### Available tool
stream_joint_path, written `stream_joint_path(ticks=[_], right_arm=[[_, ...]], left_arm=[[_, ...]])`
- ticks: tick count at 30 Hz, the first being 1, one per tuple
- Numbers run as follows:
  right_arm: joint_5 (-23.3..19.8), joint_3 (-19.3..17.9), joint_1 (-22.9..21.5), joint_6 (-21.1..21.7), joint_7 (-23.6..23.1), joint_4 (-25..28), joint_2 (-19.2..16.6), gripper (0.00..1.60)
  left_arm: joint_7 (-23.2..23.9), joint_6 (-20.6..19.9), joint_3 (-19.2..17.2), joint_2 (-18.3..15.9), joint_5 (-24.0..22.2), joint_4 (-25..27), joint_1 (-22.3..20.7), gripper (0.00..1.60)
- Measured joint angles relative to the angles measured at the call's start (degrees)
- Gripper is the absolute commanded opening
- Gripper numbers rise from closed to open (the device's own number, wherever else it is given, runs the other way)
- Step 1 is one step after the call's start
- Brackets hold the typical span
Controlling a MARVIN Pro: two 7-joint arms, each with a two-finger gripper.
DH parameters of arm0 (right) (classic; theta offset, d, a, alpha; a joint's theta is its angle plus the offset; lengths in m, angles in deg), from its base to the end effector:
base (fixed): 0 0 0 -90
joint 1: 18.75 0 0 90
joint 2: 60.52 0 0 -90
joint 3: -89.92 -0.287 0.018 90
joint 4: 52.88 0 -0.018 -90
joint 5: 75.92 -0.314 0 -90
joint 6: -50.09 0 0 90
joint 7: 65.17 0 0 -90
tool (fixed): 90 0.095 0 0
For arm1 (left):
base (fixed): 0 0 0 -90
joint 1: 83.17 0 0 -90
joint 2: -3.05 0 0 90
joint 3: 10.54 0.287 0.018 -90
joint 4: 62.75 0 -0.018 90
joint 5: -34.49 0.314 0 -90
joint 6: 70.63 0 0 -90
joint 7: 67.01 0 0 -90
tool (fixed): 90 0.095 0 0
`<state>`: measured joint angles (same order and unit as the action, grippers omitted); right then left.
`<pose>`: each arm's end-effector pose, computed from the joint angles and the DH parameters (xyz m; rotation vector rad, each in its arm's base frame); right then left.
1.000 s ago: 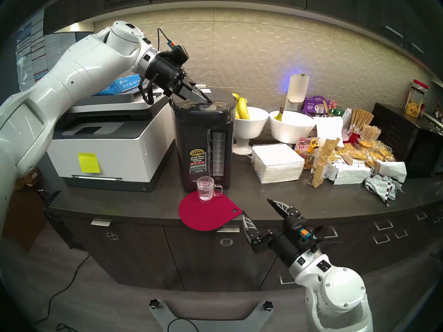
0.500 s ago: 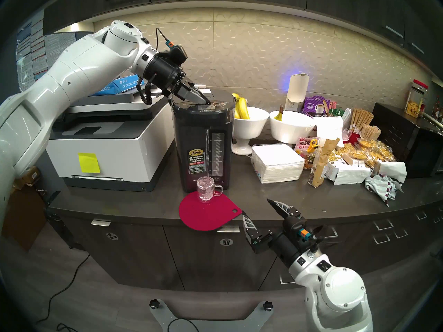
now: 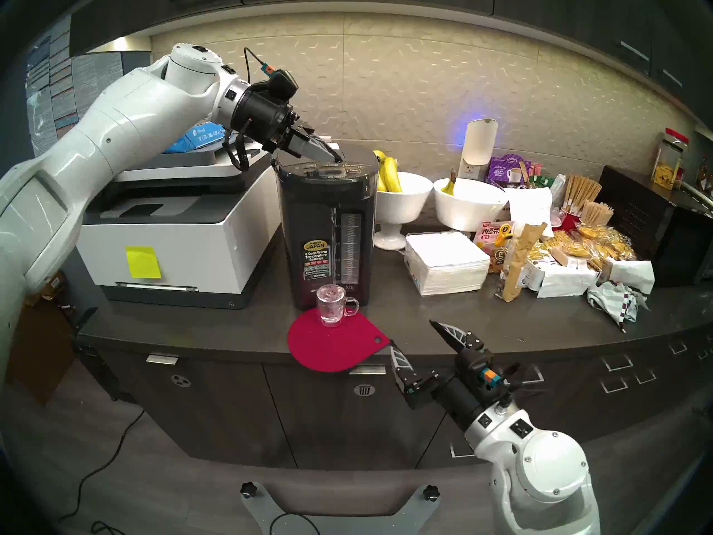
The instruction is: Press the water dispenser button and fill the cup
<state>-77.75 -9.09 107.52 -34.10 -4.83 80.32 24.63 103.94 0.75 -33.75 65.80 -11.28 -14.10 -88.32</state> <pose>0.2440 -0.0069 -0.2206 -2.0306 -0.5967 -2.0158 0.5467 -0.0500 0.1023 1.4577 -1.6860 1.0879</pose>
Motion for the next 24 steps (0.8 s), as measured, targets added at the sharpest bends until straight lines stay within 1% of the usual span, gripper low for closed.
stream_joint_path(ticks=[5,9,11,13,16,18,23,24], right_arm=[[0.00,0.00,0.00,-0.01,-0.01,-0.02,0.01,1.60],[0.00,0.00,0.00,0.00,-0.02,-0.02,0.02,1.60],[0.00,-0.01,0.00,0.00,-0.02,-0.02,0.02,1.60],[0.00,-0.01,0.00,0.00,-0.03,-0.02,0.02,1.60],[-0.01,-0.01,0.00,0.00,-0.03,-0.02,0.02,1.60],[-0.01,-0.01,-0.01,0.00,-0.04,-0.02,0.03,1.60],[-0.01,-0.01,-0.02,0.00,-0.04,-0.04,0.04,1.60],[-0.02,-0.01,-0.02,0.00,-0.05,-0.05,0.04,1.60]], left_arm=[[-1.00,1.56,-4.10,-0.77,-2.62,1.17,-0.69,0.00],[-2.12,2.59,-7.02,-1.99,-4.64,4.24,-0.73,0.00],[-2.78,3.19,-8.73,-2.98,-6.04,6.57,-0.29,0.00],[-3.48,4.08,-10.72,-4.47,-8.03,9.64,1.03,0.00],[-4.07,4.81,-11.79,-5.67,-9.31,11.90,2.42,0.00],[-5.12,5.88,-13.09,-7.52,-10.93,14.97,4.82,0.00],[-7.14,8.31,-15.57,-10.85,-13.33,19.63,9.11,0.00],[-7.83,9.41,-16.54,-12.12,-14.24,21.13,10.69,0.00]])
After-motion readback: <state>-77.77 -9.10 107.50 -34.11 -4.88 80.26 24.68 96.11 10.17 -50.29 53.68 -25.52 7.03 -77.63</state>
